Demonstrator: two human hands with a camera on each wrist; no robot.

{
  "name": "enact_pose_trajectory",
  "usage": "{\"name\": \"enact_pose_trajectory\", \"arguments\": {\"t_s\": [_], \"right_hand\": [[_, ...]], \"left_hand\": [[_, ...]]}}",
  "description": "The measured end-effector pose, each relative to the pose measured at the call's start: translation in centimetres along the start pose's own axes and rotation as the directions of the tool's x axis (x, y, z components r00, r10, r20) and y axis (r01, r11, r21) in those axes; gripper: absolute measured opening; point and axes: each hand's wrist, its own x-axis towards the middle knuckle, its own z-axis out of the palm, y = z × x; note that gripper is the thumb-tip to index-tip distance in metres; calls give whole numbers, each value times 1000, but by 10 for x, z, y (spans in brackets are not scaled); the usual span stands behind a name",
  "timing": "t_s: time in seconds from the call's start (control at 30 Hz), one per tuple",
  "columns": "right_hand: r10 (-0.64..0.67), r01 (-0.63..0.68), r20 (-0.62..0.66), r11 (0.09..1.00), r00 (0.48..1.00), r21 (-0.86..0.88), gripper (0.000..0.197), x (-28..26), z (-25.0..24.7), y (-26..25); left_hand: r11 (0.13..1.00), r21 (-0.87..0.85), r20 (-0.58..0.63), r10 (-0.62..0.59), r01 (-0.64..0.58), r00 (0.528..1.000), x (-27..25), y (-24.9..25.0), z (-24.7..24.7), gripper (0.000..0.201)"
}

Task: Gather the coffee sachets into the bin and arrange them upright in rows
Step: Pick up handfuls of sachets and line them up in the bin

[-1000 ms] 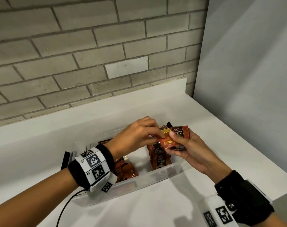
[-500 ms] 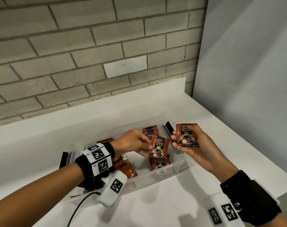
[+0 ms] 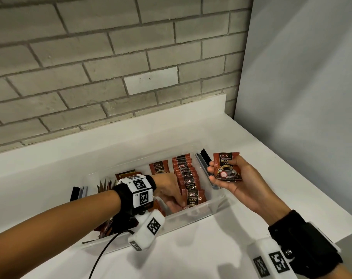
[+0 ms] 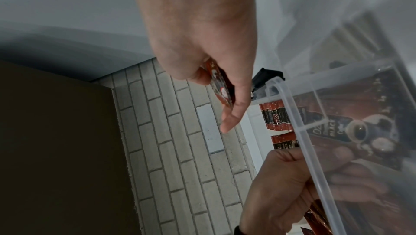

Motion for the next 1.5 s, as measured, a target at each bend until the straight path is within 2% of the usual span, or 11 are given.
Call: {"name": "enact_pose_trajectory", "arguments": {"t_s": [0.07, 0.2, 0.3, 0.4, 0.57, 0.67, 0.77, 0.93, 1.03, 1.17, 1.5], "right_hand": [[12, -12, 8, 1000, 1000, 13, 30, -2, -1, -1], [43, -45, 45, 997, 998, 56, 33, -4, -3, -2], [25, -25, 72, 1000, 997, 8, 33, -4, -4, -3], [-2, 10, 111, 997, 994, -80, 29, -5, -5, -1], [-26, 40, 101, 989, 995, -140, 33, -2, -3, 3], [-34, 46, 99, 991, 995, -129, 35, 0, 0, 5], [-45, 57, 96, 990, 994, -126, 33, 1, 2, 8], [-51, 66, 92, 984, 994, -166, 31, 3, 9, 19], [-60, 77, 88, 977, 994, -200, 33, 3, 11, 24], [-89, 102, 63, 965, 994, -241, 26, 5, 8, 20], [-73, 72, -9, 993, 997, -97, 27, 10, -14, 2]], "left_hand": [[999, 43, 18, -23, 23, 1000, 1, 4, 4, 33], [992, 103, 100, -83, 73, 991, 3, 14, 10, 25], [989, 127, 103, -92, 79, 990, 5, 17, 13, 32], [984, 161, 108, -100, 82, 989, -2, 20, 12, 4], [968, 249, 112, -46, 17, 993, -15, 23, -7, 43], [985, 136, -63, 113, -104, 992, -28, 27, -21, 37], [961, -50, -212, 257, -273, 943, -41, 29, -31, 23], [882, -308, -140, 328, -356, 934, -56, 27, -30, 21], [847, -381, -211, 310, -371, 927, -54, 22, -28, 18], [848, -413, -231, 255, -332, 939, -49, 12, -35, 13], [980, -185, -60, 63, -73, 996, -12, -4, -26, 18]]}}
